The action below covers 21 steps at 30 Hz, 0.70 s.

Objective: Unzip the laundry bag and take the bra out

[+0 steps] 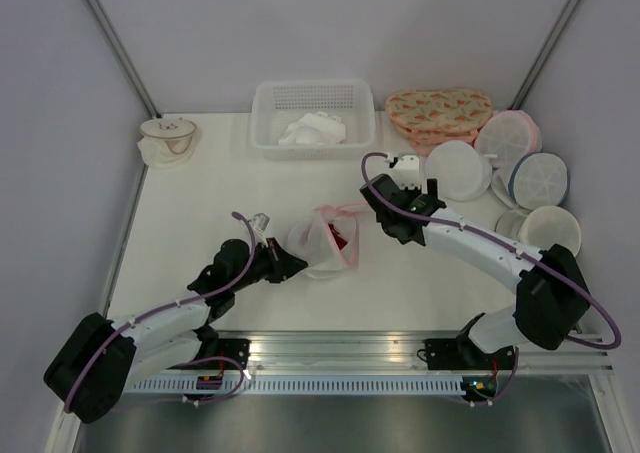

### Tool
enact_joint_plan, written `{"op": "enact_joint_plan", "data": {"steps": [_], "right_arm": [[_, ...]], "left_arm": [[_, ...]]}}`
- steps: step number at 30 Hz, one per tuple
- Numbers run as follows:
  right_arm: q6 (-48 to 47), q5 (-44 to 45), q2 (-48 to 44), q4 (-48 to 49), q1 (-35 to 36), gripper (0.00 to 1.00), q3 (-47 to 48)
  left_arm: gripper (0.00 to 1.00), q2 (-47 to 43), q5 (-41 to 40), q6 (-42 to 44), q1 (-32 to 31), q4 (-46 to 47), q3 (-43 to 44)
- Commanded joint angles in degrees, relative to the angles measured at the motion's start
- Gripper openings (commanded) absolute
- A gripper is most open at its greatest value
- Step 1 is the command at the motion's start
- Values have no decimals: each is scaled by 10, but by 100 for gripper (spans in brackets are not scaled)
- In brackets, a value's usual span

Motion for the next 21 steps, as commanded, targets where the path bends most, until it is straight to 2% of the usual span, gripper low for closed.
{"op": "enact_joint_plan", "data": {"steps": [1, 9, 14, 15, 17, 18, 21], "right_arm": [[-51, -5, 24, 50, -40, 98, 35], [-76, -75, 114, 105, -69, 98, 94], [-77, -191, 37, 174, -69, 98, 36], [-80, -253, 22, 187, -69, 98, 23], [-78, -308, -15, 206, -69, 92, -6], [-75, -369, -32, 218, -68, 87, -22], [-65, -419, -52, 235, -65, 79, -41]], "left_arm": [[2, 18, 42, 30, 0, 30, 4], [2, 102, 121, 59, -1, 72, 16], [2, 138, 103, 64, -1, 64, 12], [2, 145, 95, 70, -1, 52, 21], [2, 169, 85, 73, -1, 39, 27], [2, 186, 80, 71, -1, 44, 29], [2, 205, 71, 66, -1, 46, 39]]}}
